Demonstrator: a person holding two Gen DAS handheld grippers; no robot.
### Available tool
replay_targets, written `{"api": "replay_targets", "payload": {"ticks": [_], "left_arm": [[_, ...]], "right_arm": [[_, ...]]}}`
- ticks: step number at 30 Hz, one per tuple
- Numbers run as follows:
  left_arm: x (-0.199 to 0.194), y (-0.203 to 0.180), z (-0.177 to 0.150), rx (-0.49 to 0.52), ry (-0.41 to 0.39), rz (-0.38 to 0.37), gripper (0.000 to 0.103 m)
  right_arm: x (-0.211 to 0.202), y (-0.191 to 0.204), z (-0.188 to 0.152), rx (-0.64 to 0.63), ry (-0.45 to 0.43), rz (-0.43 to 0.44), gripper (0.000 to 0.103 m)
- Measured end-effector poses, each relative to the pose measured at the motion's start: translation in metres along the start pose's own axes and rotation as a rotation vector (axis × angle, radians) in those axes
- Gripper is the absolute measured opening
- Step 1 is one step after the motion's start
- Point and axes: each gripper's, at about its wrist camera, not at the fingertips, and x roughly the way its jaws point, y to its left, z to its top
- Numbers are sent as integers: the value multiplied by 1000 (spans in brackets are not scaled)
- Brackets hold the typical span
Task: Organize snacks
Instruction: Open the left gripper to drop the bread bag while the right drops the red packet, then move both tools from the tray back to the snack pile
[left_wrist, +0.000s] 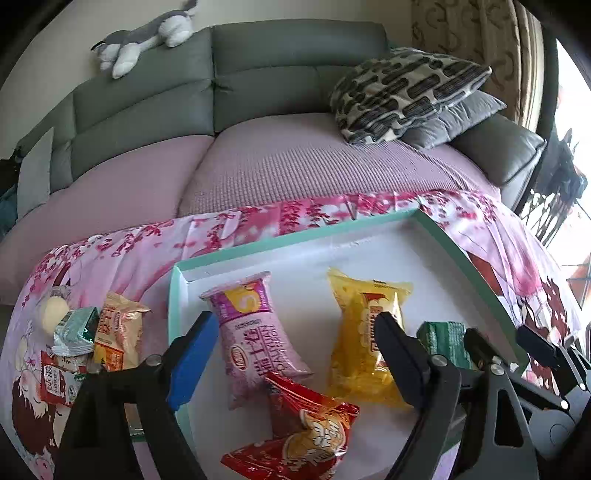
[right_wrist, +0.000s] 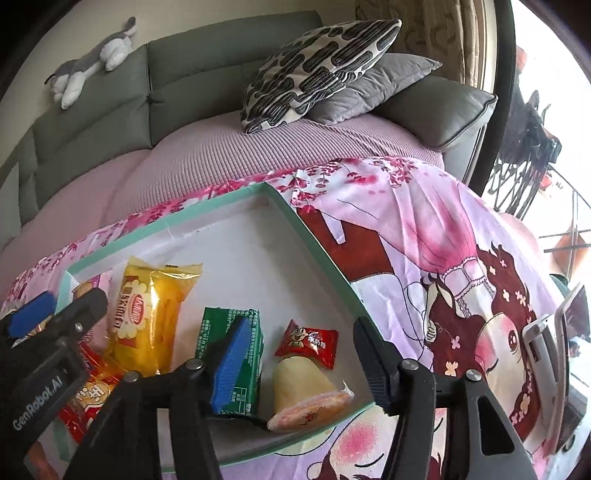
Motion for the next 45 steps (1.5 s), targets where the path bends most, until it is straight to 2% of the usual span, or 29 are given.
{"api": "replay_targets", "payload": {"ticks": [6, 9, 11, 17, 26, 34, 41, 45], "left_arm": [[3, 6, -1, -3, -6, 49, 88], [5, 8, -1, -6, -9, 72, 100], [6, 10, -2, -13, -10, 90, 100], [9, 17, -3, -41, 3, 109, 101], [11, 17, -3, -43, 11, 83, 101], [5, 19, -1, -42, 4, 64, 101], [-8, 37, 3, -69, -19, 94, 101], [-16, 59, 4, -103, -28, 116, 101]], "right_arm": [[3, 5, -1, -32, 9, -31, 90], [6, 4, -1, -17, 16, -12, 98], [5, 3, -2, -16, 11, -13, 103], [6, 5, -2, -32, 9, -19, 103], [7, 6, -4, -40, 27, -33, 103], [-5, 9, 0, -43, -8, -35, 103], [-14, 19, 3, -43, -23, -36, 103], [-15, 33, 3, -43, -20, -7, 103]]}}
